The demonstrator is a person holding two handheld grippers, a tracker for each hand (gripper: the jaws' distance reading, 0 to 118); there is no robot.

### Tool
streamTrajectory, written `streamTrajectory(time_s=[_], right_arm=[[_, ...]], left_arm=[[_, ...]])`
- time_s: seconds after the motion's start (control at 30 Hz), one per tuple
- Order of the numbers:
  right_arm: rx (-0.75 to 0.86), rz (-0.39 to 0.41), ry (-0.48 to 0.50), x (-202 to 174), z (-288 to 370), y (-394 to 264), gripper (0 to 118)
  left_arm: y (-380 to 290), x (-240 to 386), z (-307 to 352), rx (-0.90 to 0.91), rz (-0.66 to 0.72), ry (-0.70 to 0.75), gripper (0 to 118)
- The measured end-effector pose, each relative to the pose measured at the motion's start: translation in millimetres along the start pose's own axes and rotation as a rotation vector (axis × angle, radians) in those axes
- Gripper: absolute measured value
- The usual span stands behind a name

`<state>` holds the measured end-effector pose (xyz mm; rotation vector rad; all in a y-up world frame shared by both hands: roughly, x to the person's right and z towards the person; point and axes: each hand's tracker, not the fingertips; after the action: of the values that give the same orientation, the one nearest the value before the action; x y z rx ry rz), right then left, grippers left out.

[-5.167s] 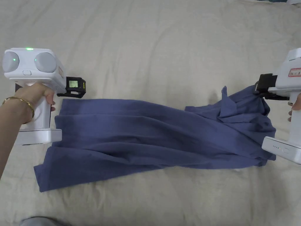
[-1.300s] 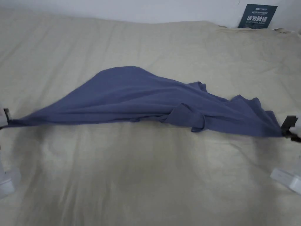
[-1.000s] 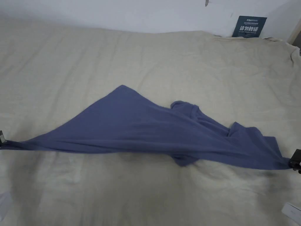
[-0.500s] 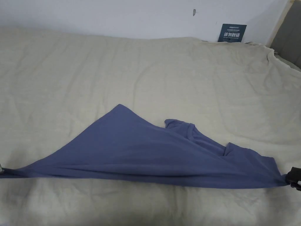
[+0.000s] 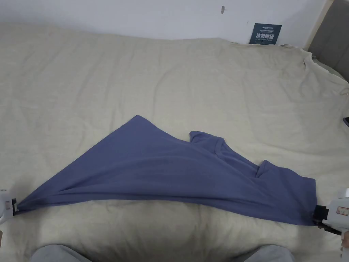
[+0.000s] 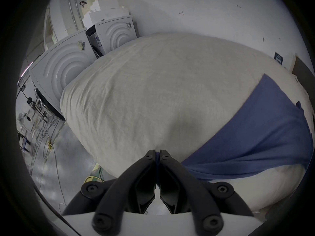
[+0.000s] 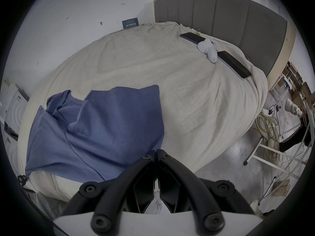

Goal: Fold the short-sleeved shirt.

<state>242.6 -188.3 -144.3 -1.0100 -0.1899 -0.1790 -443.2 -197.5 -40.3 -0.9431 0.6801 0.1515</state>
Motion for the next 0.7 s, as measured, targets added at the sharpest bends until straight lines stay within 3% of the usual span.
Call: streamTrajectory(time_s=[0.07,0.1,0.13,0.17,0.2,0.23,0.27,0.3,0.4,0.57,0.7], right_arm=[[-0.006,-0.008,0.009,0.8,0.8,0.5,7],[0.002,-0.011,0.017,2.0,4.9,2.4,25],[0.012,-0.013,0.022,4.3,8.9,5.0,65],[0.015,-0.014,0.026,6.7,13.2,8.8,92],[0.017,-0.013,0.025,9.2,18.6,12.9,107],[0.033,-0.018,0.017,10.7,26.1,17.4,114],[0.086,-0.008,-0.007,12.3,37.1,24.3,113],[0.138,0.006,-0.016,12.9,47.5,31.2,113],[0.273,0.065,-0.055,3.6,79.4,50.3,113],[0.534,0.193,0.014,-30.9,133.3,58.9,113],[0.745,0.236,0.077,-64.5,159.9,40.3,114]], left_arm=[[2.0,0.4,0.0,-0.002,0.001,0.021,14],[2.8,0.5,-0.5,0.000,0.003,0.015,27],[5.8,-2.5,0.6,0.001,0.010,0.016,48],[10.8,-8.0,3.1,0.010,0.028,0.005,64],[17.8,-14.3,6.7,0.028,0.060,-0.001,78],[23.7,-19.4,10.5,0.043,0.088,-0.004,100],[32.3,-25.4,16.8,0.068,0.128,-0.003,113],[41.1,-30.1,25.2,0.109,0.145,-0.029,118],[66.1,-32.7,55.9,0.267,0.137,-0.059,118],[91.5,-6.3,109.7,0.544,0.152,-0.095,118],[81.8,32.6,143.2,0.723,0.104,-0.173,118]])
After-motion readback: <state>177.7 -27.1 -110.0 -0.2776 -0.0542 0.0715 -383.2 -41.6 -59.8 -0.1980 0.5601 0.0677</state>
